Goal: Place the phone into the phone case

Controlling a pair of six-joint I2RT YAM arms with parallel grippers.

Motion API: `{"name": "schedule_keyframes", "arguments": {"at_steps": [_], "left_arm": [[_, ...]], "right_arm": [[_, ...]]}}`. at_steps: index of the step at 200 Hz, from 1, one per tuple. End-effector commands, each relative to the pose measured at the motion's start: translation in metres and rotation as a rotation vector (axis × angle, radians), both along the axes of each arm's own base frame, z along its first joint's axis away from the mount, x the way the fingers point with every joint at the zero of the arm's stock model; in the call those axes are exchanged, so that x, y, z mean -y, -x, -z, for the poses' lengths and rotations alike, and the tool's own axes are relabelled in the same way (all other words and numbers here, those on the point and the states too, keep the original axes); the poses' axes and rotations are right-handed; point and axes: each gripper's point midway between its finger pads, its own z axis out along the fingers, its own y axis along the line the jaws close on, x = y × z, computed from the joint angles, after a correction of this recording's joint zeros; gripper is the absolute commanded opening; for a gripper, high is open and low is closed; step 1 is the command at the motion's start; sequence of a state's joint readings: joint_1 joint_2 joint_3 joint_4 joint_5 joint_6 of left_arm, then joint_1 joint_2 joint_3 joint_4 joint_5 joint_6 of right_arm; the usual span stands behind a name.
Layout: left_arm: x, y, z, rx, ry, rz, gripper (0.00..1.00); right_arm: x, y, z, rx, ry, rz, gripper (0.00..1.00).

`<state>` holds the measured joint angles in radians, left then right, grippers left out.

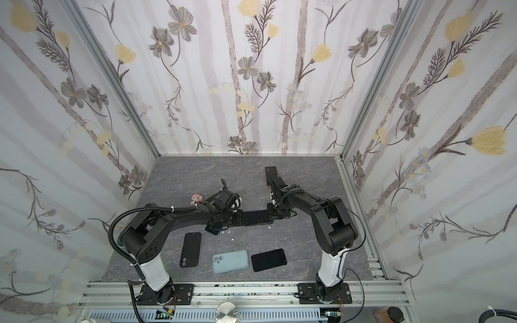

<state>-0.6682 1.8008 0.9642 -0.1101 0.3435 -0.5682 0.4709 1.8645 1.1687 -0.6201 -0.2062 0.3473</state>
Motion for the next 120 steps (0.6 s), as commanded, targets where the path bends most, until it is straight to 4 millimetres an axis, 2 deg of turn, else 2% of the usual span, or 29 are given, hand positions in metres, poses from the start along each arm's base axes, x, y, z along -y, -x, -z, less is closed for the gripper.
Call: {"name": "schedule_keyframes", "arguments": {"at_steps": [1, 66, 120], "left_arm": [[-0.0113, 0.0102, 0.0110, -0.049, -0.058, -0.006, 0.38], [-0.0120, 0.0110, 0.0113, -0.049, -0.058, -0.008, 0.38], [-0.0113, 0.0107, 0.0115, -0.051, -0.057, -0.002, 0.38]], "right_arm": [[0.0256, 0.0171, 0.0317, -0.062, 0.152, 0.000, 0.08], [0.0261, 0.0175, 0.0375, -0.068, 0.164, -0.004, 0.08], [0.0239, 0.0143, 0.0329, -0.060, 0.163, -0.007, 0.08]]}}
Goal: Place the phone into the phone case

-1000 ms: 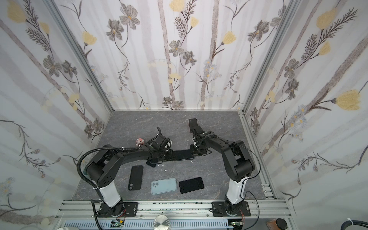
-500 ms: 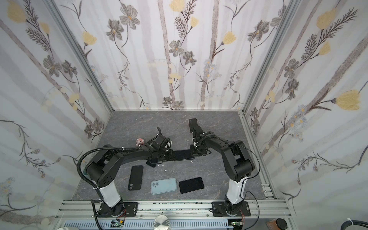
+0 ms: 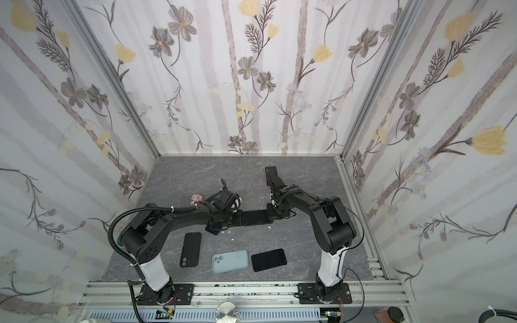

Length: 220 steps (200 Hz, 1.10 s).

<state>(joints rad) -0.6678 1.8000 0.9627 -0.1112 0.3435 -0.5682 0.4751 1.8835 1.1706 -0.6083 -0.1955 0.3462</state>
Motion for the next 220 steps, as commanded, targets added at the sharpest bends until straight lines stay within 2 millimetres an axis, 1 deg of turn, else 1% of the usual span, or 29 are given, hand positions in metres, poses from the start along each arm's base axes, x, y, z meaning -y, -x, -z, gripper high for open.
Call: {"name": "schedule_keyframes", "arguments": {"at_steps": [1, 23, 47, 83, 100, 115, 138, 172, 202, 220], "left_arm": [[-0.011, 0.010, 0.011, -0.049, -0.055, -0.002, 0.38], [-0.010, 0.009, 0.009, -0.043, -0.053, 0.000, 0.38], [-0.009, 0.005, 0.004, -0.033, -0.050, -0.003, 0.38], [-0.008, -0.010, -0.019, 0.016, -0.023, -0.019, 0.38], [-0.010, -0.019, -0.026, 0.036, -0.018, -0.034, 0.39], [-0.012, -0.026, -0.028, 0.040, -0.014, -0.048, 0.39], [-0.011, -0.032, -0.025, 0.032, -0.012, -0.051, 0.40], [-0.010, -0.034, -0.019, 0.026, -0.018, -0.048, 0.40], [-0.011, -0.034, -0.013, 0.018, -0.027, -0.047, 0.36], [-0.013, -0.035, -0.008, 0.017, -0.041, -0.049, 0.35]], "right_arm": [[0.024, 0.016, 0.026, -0.059, 0.150, -0.003, 0.08], [0.019, 0.009, 0.015, -0.033, 0.135, -0.001, 0.08], [0.012, -0.002, -0.008, 0.015, 0.112, -0.002, 0.10], [0.001, -0.020, -0.043, 0.100, 0.060, 0.003, 0.16], [-0.004, -0.027, -0.052, 0.122, 0.038, -0.002, 0.17], [-0.008, -0.032, -0.054, 0.124, 0.029, -0.014, 0.17], [-0.011, -0.038, -0.048, 0.110, 0.037, -0.024, 0.17], [-0.011, -0.043, -0.037, 0.093, 0.051, -0.024, 0.16], [-0.008, -0.043, -0.028, 0.081, 0.075, -0.023, 0.15], [-0.007, -0.043, -0.024, 0.076, 0.085, -0.022, 0.14]]}}
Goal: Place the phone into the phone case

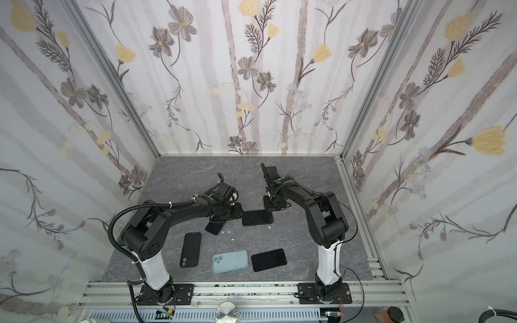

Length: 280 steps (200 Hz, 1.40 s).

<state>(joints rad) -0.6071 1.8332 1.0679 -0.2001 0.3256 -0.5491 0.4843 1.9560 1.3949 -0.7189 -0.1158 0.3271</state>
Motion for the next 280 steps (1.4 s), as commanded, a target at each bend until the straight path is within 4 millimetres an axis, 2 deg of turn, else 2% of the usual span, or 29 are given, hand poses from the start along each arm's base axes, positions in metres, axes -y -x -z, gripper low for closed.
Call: {"name": "schedule_keyframes", "arguments": {"at_steps": [1, 98, 159, 207, 251, 280], "left_arm": [[-0.001, -0.004, 0.002, 0.011, -0.016, 0.005, 0.35], [-0.004, 0.000, 0.013, -0.007, -0.034, 0.007, 0.32], [-0.004, 0.000, 0.014, -0.010, -0.031, 0.008, 0.32], [-0.004, 0.002, 0.015, -0.016, -0.031, 0.011, 0.32], [-0.002, -0.001, 0.010, -0.005, -0.028, 0.011, 0.32], [0.002, -0.009, -0.005, 0.027, -0.010, 0.009, 0.33]], "right_arm": [[0.004, -0.001, 0.005, 0.000, 0.033, -0.007, 0.14], [0.025, 0.011, 0.031, -0.071, 0.148, 0.009, 0.14], [0.028, 0.024, 0.054, -0.141, 0.165, 0.011, 0.13], [0.030, 0.027, 0.064, -0.173, 0.152, 0.024, 0.13], [0.026, 0.021, 0.054, -0.146, 0.130, 0.024, 0.13], [0.011, 0.008, 0.025, -0.068, 0.079, -0.013, 0.16]]}}
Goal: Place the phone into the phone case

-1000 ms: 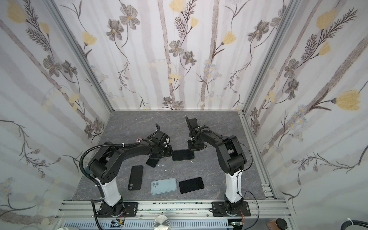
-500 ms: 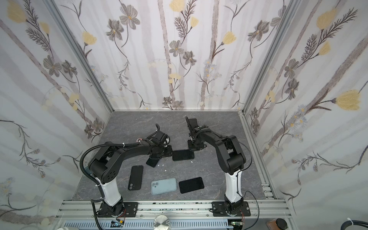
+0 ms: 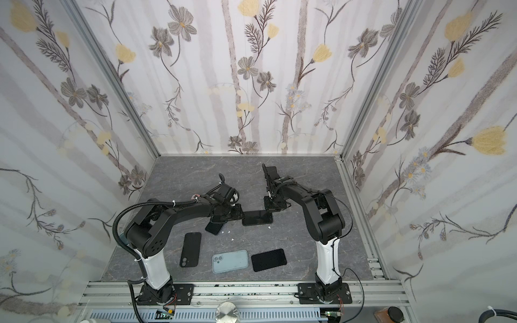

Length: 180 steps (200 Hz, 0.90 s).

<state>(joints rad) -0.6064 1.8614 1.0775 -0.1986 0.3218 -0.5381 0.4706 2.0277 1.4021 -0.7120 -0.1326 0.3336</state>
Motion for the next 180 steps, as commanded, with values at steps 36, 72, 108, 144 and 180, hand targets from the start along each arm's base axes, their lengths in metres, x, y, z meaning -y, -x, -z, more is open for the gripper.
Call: {"name": "schedule_keyframes", "arguments": {"at_steps": [36, 72, 108, 144, 180], "left_arm": [[0.004, -0.029, -0.070, 0.189, 0.043, -0.002, 0.35], [-0.006, -0.041, -0.146, 0.444, 0.089, -0.009, 0.38], [-0.031, -0.028, -0.215, 0.713, 0.104, 0.004, 0.46], [-0.056, 0.009, -0.258, 0.961, 0.088, 0.090, 0.70], [-0.082, 0.049, -0.266, 1.196, 0.035, 0.187, 0.92]], "right_arm": [[-0.030, -0.015, -0.067, 0.193, -0.056, -0.156, 0.28], [-0.058, -0.028, -0.144, 0.464, -0.149, -0.274, 0.31], [-0.069, -0.029, -0.213, 0.760, -0.198, -0.375, 0.39], [-0.077, -0.004, -0.251, 0.992, -0.256, -0.606, 0.62], [-0.085, 0.038, -0.221, 1.051, -0.261, -0.979, 0.81]]}}
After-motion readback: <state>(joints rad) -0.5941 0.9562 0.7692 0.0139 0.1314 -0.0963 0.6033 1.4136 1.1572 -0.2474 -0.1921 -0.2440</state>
